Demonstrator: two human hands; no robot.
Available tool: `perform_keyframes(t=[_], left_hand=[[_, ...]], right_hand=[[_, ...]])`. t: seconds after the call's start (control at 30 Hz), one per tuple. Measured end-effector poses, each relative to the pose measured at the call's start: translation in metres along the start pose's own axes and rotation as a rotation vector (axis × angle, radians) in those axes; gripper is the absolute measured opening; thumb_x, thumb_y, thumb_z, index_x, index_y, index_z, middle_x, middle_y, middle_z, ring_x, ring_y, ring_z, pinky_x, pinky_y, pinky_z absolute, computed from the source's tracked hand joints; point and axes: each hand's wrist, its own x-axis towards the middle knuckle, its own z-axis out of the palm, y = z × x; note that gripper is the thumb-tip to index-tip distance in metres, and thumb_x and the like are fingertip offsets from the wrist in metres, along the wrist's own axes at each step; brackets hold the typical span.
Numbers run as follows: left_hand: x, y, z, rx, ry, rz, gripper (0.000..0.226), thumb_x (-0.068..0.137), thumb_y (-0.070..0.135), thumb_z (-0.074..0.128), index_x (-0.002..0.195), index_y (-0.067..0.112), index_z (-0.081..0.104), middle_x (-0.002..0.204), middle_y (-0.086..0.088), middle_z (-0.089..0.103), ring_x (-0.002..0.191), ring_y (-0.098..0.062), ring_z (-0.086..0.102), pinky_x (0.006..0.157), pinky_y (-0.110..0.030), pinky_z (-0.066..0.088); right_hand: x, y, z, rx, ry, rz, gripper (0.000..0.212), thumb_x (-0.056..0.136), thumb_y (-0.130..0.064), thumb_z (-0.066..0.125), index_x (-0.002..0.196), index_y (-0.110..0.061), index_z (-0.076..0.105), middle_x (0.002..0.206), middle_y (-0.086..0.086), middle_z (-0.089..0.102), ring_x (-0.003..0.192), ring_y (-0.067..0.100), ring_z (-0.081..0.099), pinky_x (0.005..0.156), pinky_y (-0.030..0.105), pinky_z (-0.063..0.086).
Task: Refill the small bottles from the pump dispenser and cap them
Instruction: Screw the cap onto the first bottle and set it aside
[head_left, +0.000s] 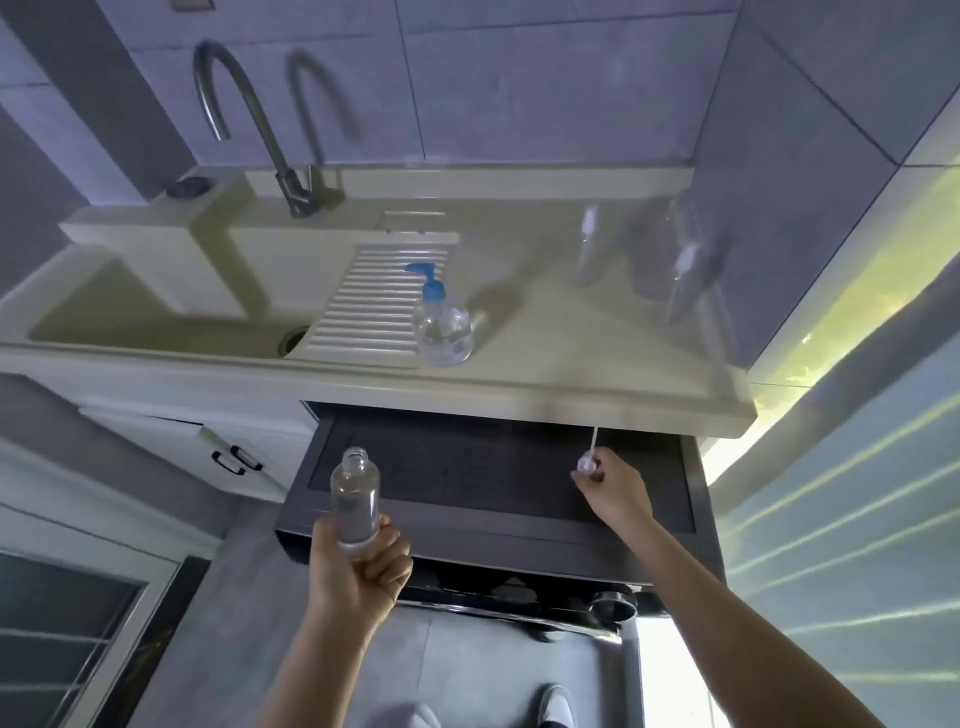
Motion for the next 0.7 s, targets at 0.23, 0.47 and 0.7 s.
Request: perform_keyframes(t=[0.23,0.47,0.7], left_hand=[[-0.001,0.018,-0.006,0.080,-0.058,-0.008,0.013,0.068,0.024,0.036,0.066,0.012,0.041,0.041,0.005,0.023,0.031,-0.008,0.019,0.035,-0.017,0.015],[0.012,0.020,-0.009,0.237,-0.082,-0.009,0.020,0.083,0.022,0.031,0.066,0.013,0.038,0.047,0.003,0.023,0.036,-0.010,0.018,0.033,-0.020,0.019],[0.019,0.014,-0.013,0.314,-0.099,0.003,0.013,0.078,0.020,0.032,0.066,0.015,0.034,0.055,0.000,0.020,0.043,-0.012,0.014,0.037,-0.022,0.018]], right_hand=[[-0.042,-0.023,0.014,0.122,0.048,-0.013,0.024,0.077,-0.030,0.076,0.075,-0.013,0.060,0.082,-0.001,0.064,0.075,0.011,0.063,0.067,0.025,0.044],[-0.086,-0.083,0.006,0.480,-0.003,-0.066,0.021,0.086,-0.013,0.070,0.083,-0.007,0.050,0.078,0.010,0.067,0.058,0.014,0.065,0.059,0.029,0.054],[-0.124,-0.114,-0.015,0.357,-0.055,-0.278,0.006,0.094,-0.016,0.057,0.090,-0.017,0.060,0.064,-0.014,0.057,0.059,0.003,0.048,0.059,0.015,0.038]])
